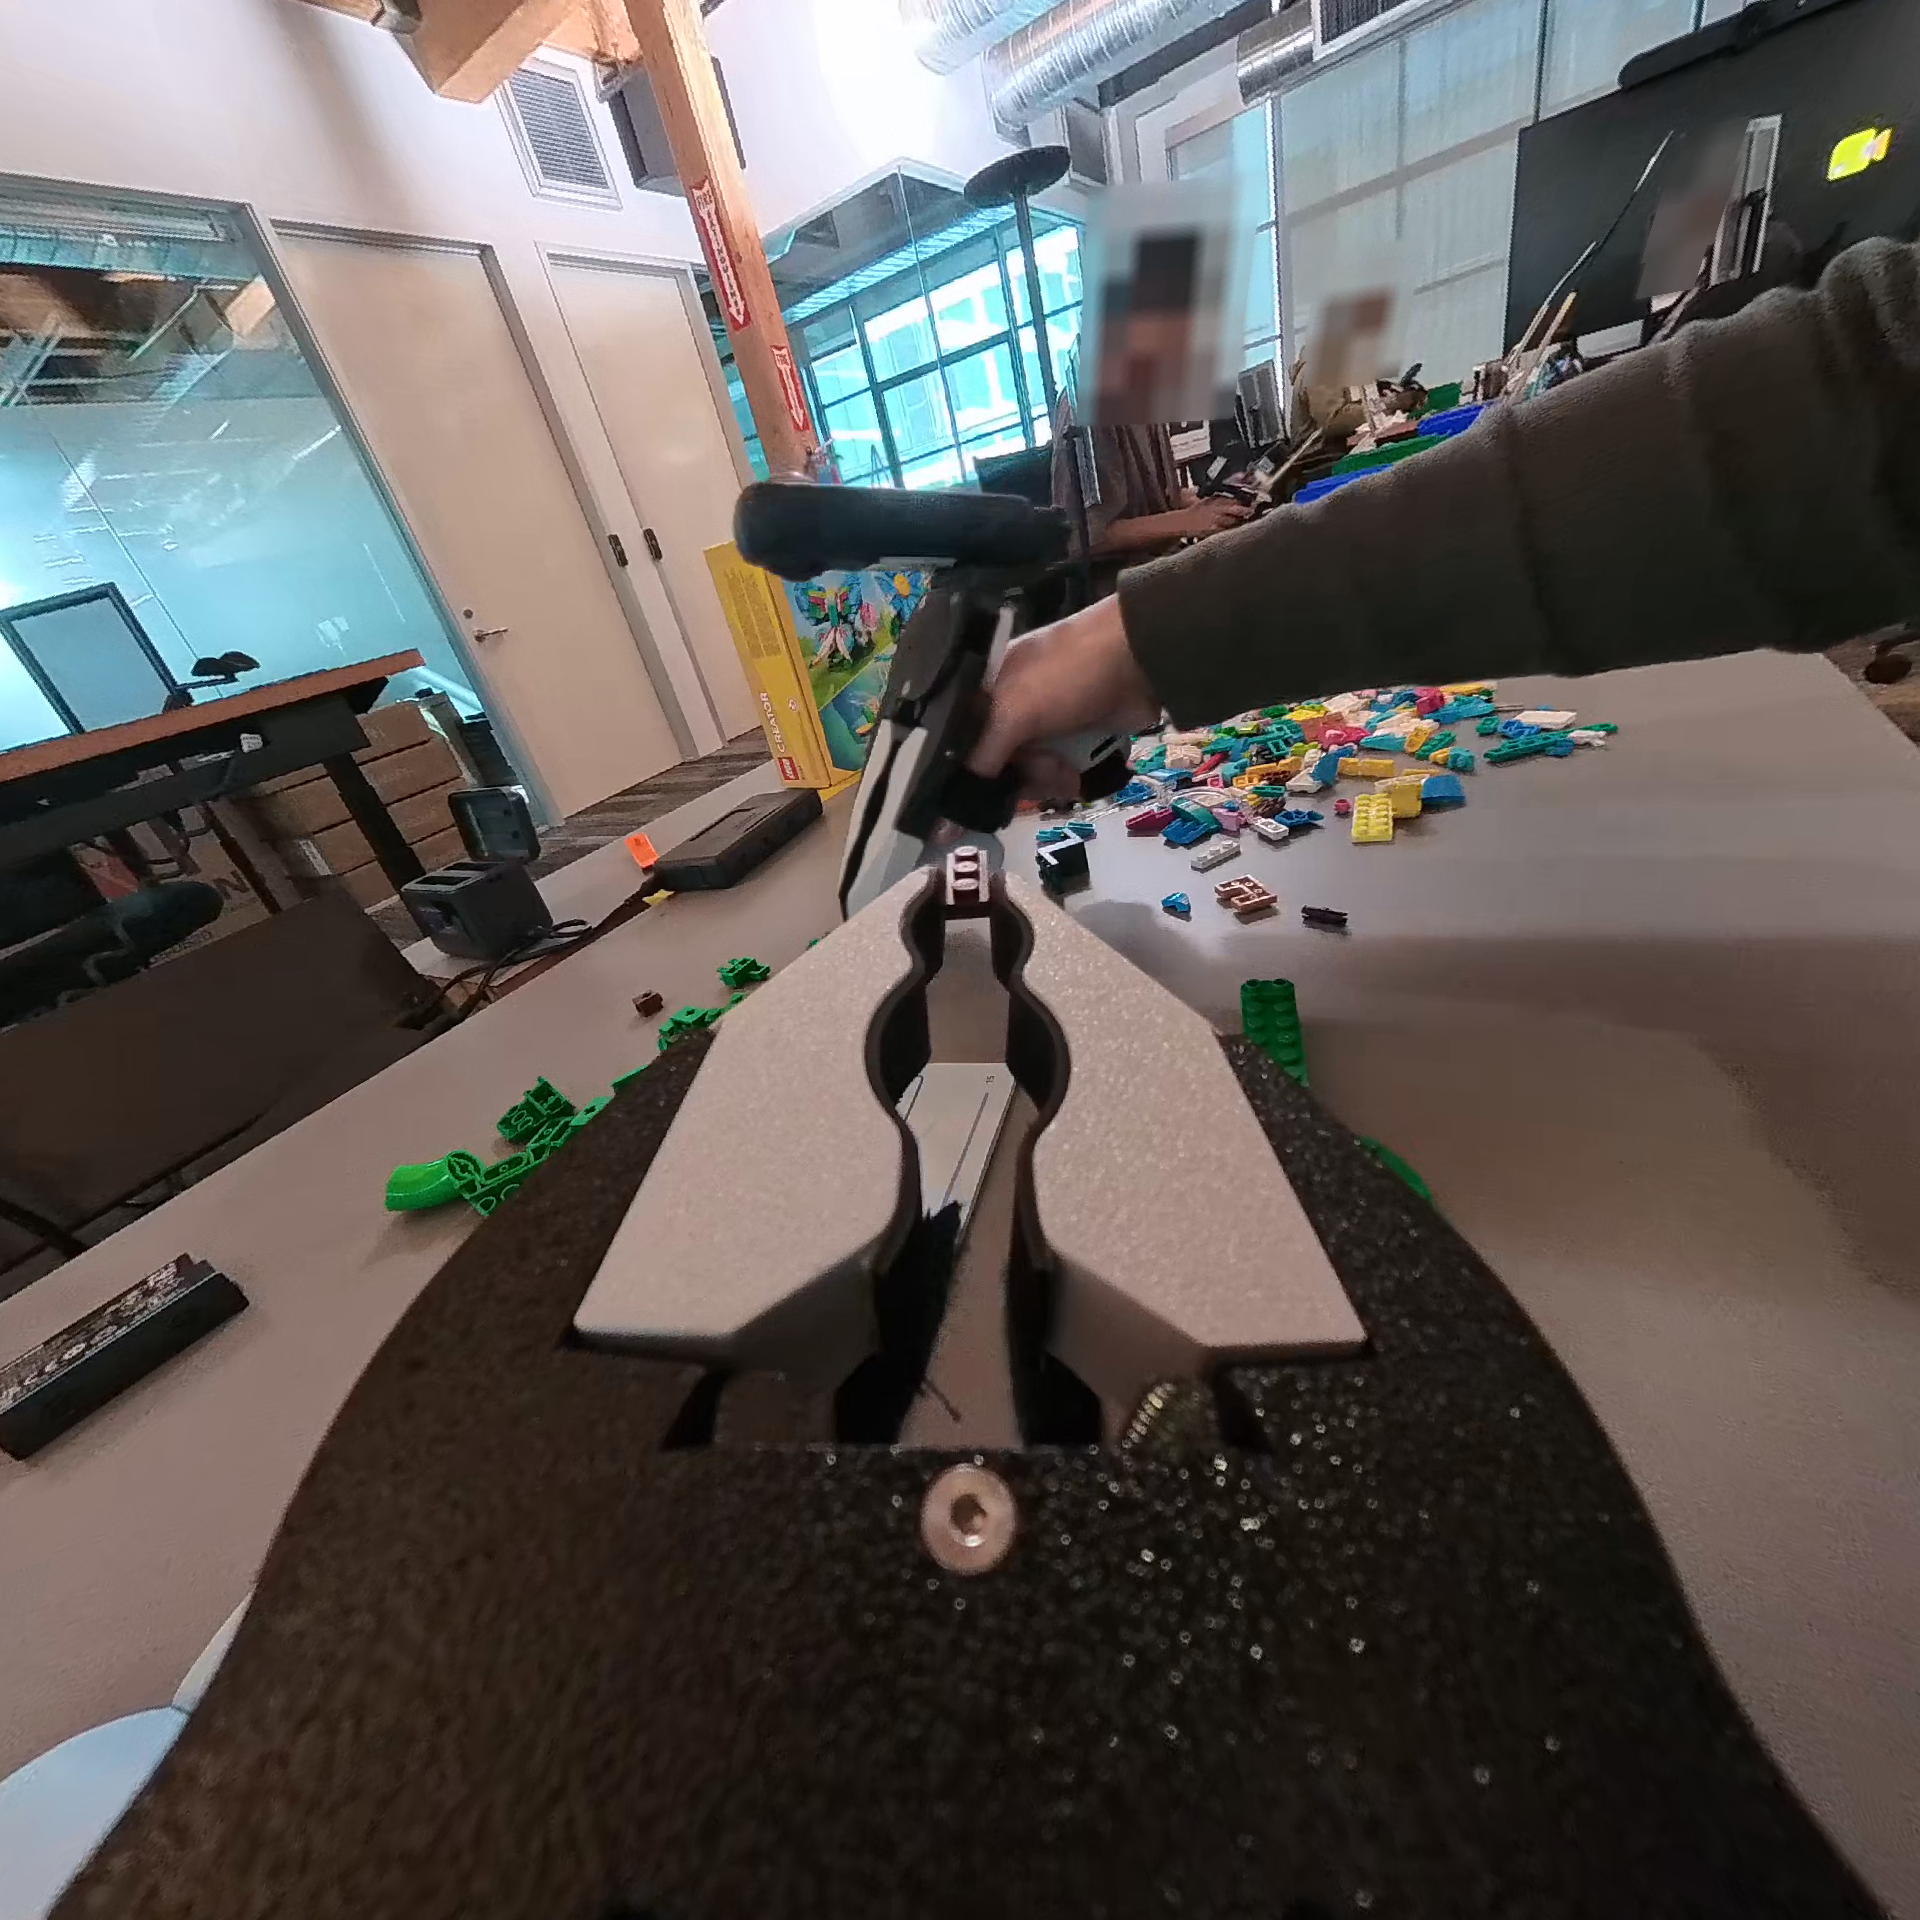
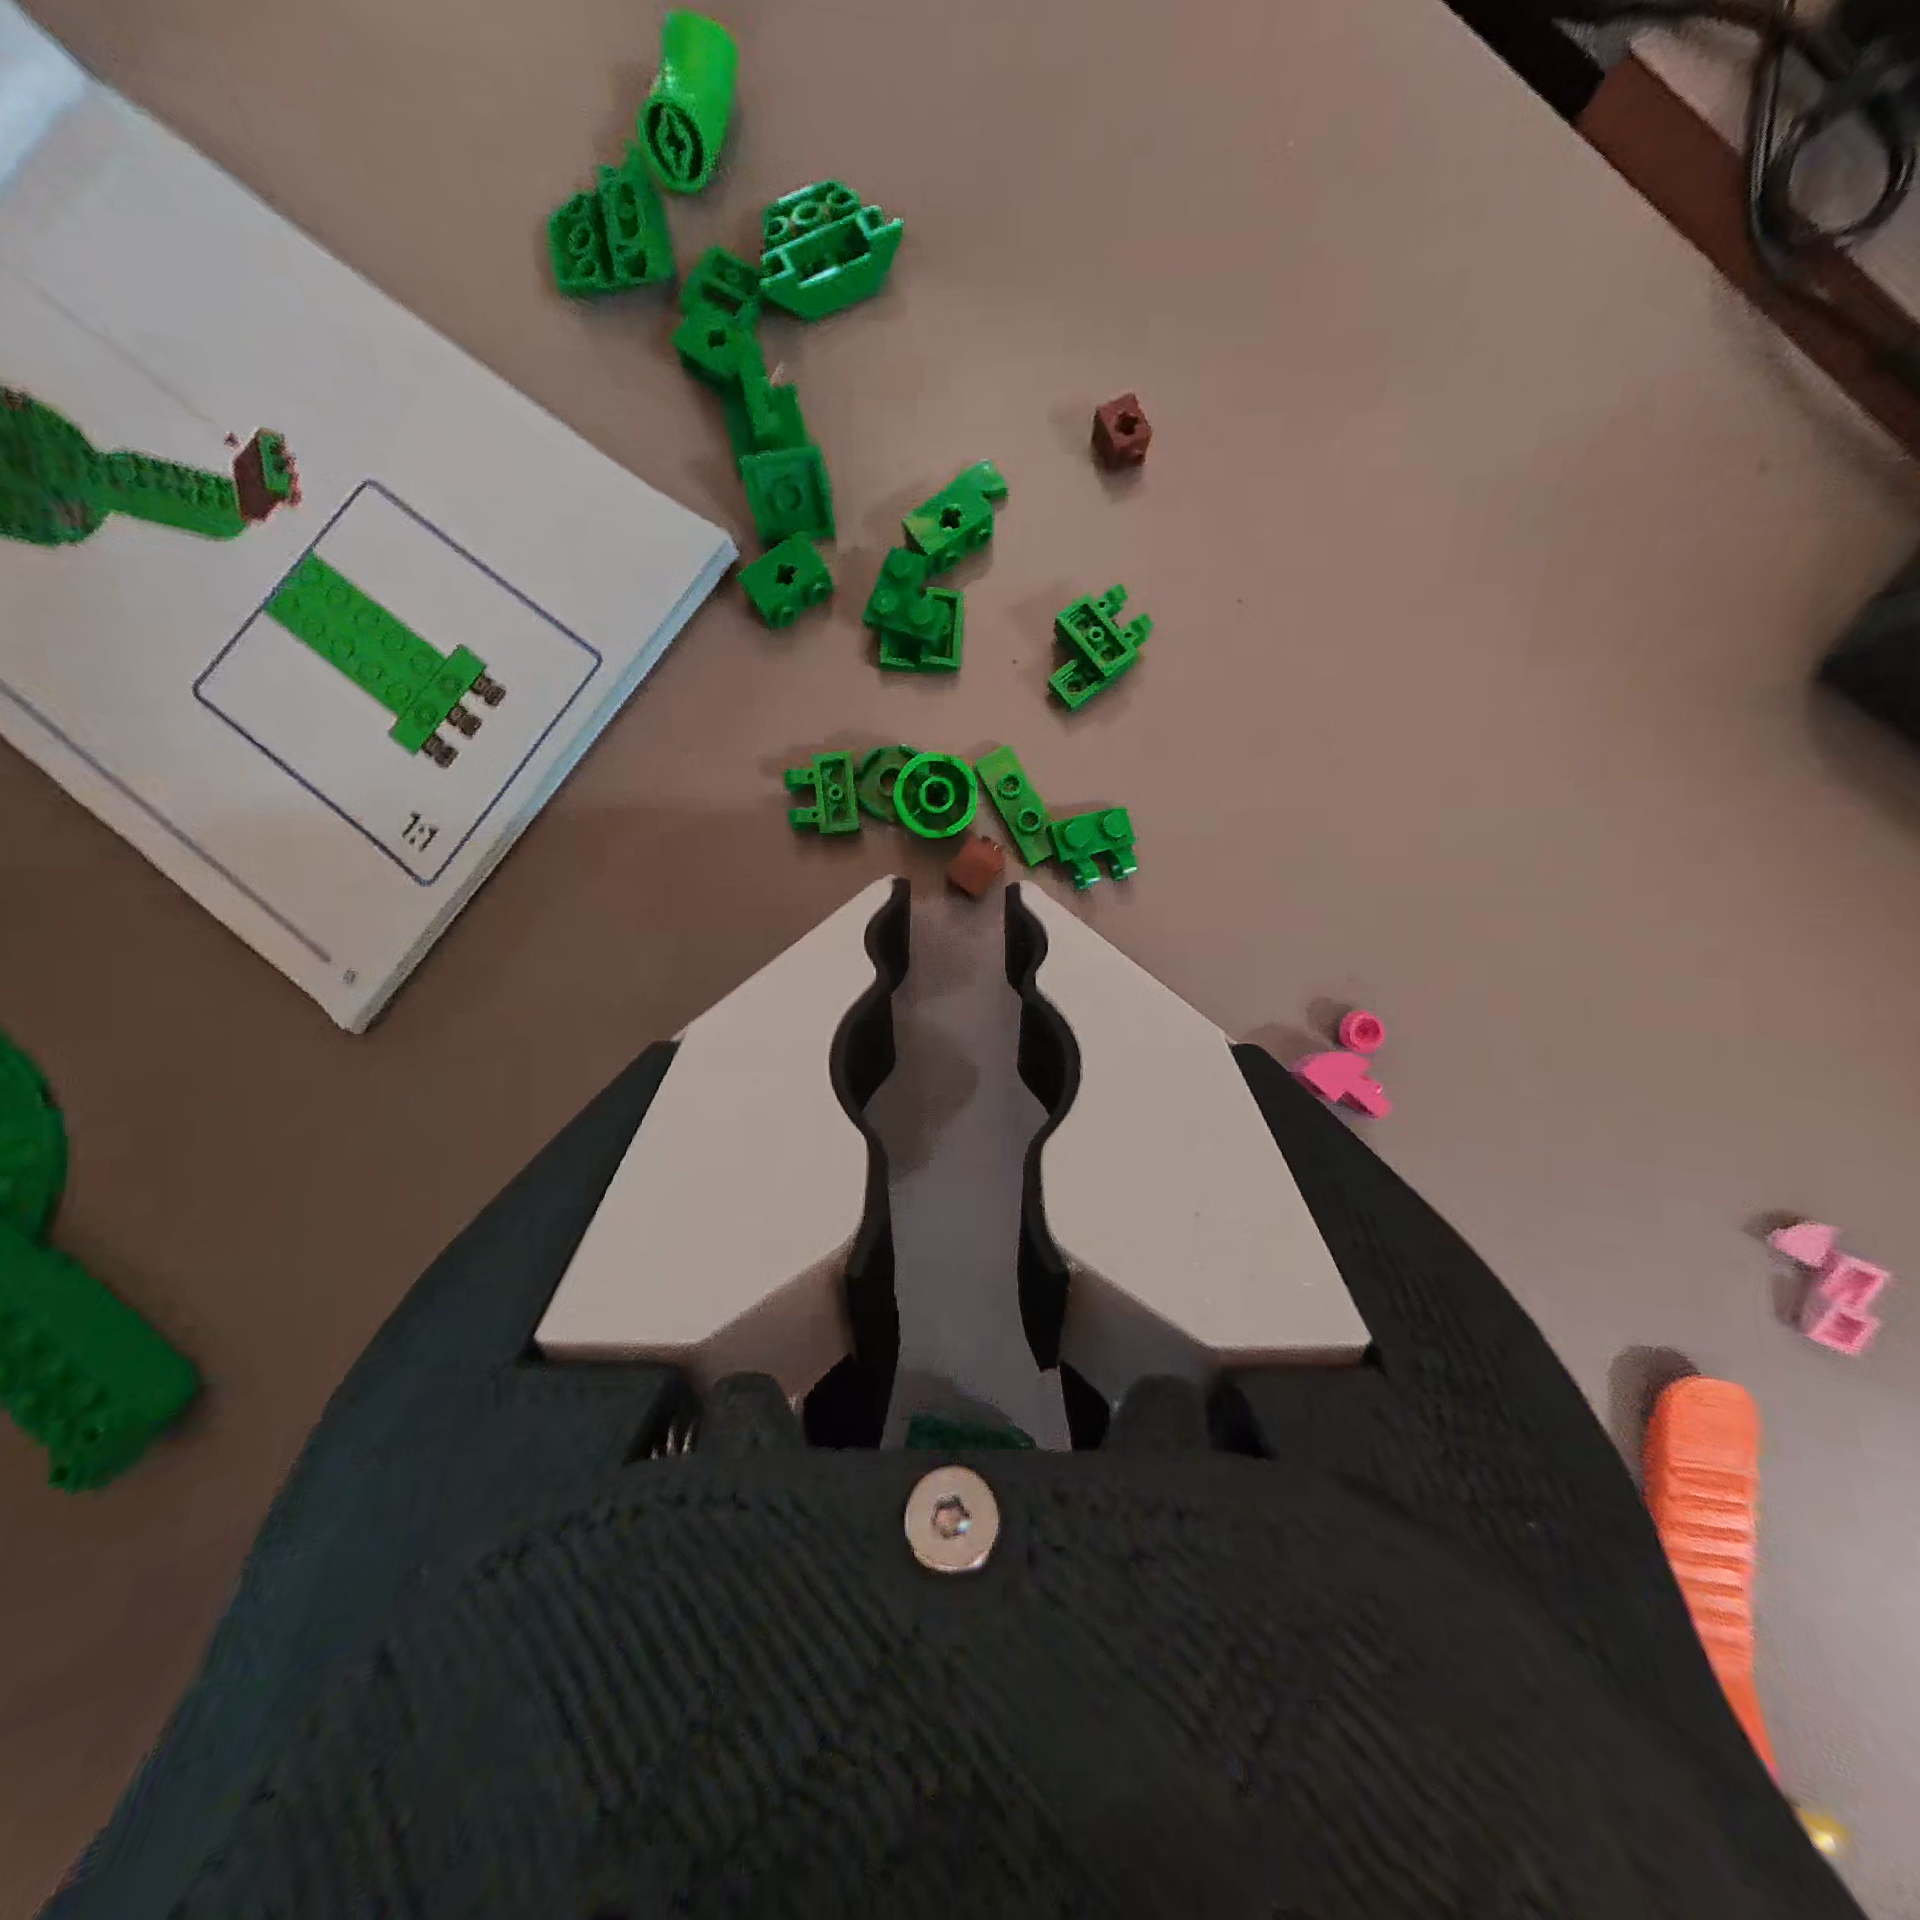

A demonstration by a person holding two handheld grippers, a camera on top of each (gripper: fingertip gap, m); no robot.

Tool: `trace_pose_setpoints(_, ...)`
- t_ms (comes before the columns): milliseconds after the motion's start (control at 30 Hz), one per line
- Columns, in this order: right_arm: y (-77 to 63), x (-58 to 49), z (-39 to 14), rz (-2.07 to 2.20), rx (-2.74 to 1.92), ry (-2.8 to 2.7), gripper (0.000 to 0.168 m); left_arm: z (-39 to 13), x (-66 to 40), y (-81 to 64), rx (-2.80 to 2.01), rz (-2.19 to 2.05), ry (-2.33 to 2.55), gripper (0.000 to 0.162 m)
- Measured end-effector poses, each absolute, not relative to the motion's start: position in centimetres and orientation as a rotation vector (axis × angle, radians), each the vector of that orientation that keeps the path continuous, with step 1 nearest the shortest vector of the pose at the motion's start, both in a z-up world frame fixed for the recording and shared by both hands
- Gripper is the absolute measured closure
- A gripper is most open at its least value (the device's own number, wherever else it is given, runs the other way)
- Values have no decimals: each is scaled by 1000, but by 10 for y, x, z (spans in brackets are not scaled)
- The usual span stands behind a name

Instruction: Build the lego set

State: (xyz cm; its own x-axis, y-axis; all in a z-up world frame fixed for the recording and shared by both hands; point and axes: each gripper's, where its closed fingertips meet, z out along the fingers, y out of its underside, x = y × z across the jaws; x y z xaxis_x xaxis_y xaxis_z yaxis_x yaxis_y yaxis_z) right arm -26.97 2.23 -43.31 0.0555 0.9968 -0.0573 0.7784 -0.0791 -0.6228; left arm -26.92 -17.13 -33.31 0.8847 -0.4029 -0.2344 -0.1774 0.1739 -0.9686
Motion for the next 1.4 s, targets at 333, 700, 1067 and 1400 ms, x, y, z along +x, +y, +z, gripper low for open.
trace_pose_setpoints(333,29,-277,-436,637,-2028,-1716,155,-333,-267,-172,-1403,-175,509,156)
trace_pose_setpoints(700,-39,-269,-427,932,-1613,-2017,162,-333,-268,-172,-1404,-177,499,156)
trace_pose_setpoints(1067,-62,-254,-435,858,-1385,-2181,157,-333,-268,-171,-1406,-176,500,157)
trace_pose_setpoints(1400,-54,-245,-433,579,-1647,-2299,144,-334,-267,-171,-1411,-175,505,156)
